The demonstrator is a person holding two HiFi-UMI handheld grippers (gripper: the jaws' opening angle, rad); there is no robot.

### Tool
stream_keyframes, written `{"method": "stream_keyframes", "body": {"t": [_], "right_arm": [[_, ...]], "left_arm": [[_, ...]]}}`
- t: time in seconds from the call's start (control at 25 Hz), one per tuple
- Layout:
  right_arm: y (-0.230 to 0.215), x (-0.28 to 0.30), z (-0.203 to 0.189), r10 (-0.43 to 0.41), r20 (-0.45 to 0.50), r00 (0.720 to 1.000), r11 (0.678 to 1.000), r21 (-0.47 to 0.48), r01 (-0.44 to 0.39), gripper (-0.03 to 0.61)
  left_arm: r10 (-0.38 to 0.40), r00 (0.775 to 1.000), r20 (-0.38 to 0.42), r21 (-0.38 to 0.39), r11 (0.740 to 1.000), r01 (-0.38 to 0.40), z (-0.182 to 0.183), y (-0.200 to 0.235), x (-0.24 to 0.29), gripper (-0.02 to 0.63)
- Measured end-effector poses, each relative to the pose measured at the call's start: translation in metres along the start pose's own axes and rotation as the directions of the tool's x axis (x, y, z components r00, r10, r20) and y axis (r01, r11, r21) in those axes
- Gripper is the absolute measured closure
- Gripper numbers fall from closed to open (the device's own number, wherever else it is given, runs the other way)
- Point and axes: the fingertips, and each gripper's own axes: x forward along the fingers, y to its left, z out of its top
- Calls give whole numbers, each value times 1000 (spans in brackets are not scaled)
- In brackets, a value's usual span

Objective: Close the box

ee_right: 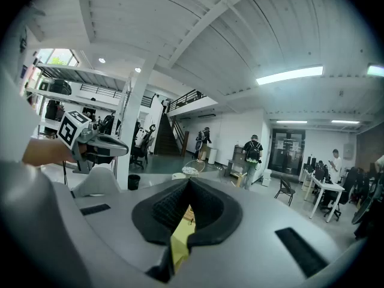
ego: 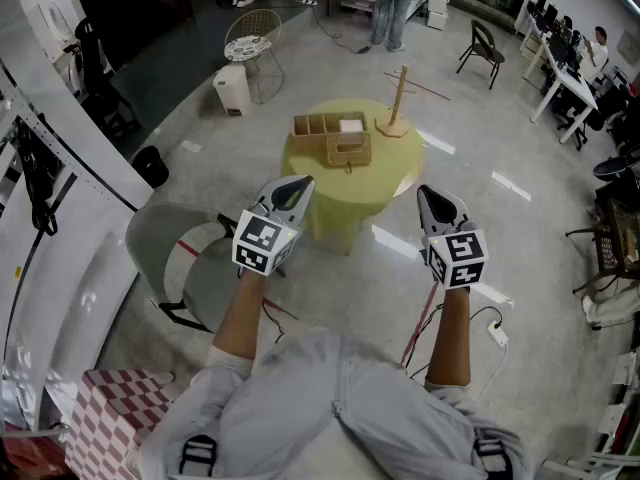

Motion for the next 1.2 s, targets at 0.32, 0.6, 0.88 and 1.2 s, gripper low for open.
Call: {"method": "stream_keyframes", "body": {"t": [0.32, 0.6, 0.88, 1.2], "right_arm": [[1, -7, -2, 5, 6, 1000, 999, -42, -4, 563], [-7, -14, -8, 37, 9, 999, 999, -30, -37, 563], [-24, -30, -14, 61, 23, 998, 998, -28, -61, 563], [-36, -30, -20, 102, 33, 994, 995, -24, -101, 564]], "left_arm": [[-2, 1000, -30, 22, 1000, 3, -7, -10, -1, 584], [-8, 999, -35, -1, 1000, 8, -9, -24, 5, 584], [-7, 1000, -30, -20, 1000, 6, -4, -51, 19, 584], [21, 999, -35, 38, 999, -20, 2, -63, 30, 584]]}}
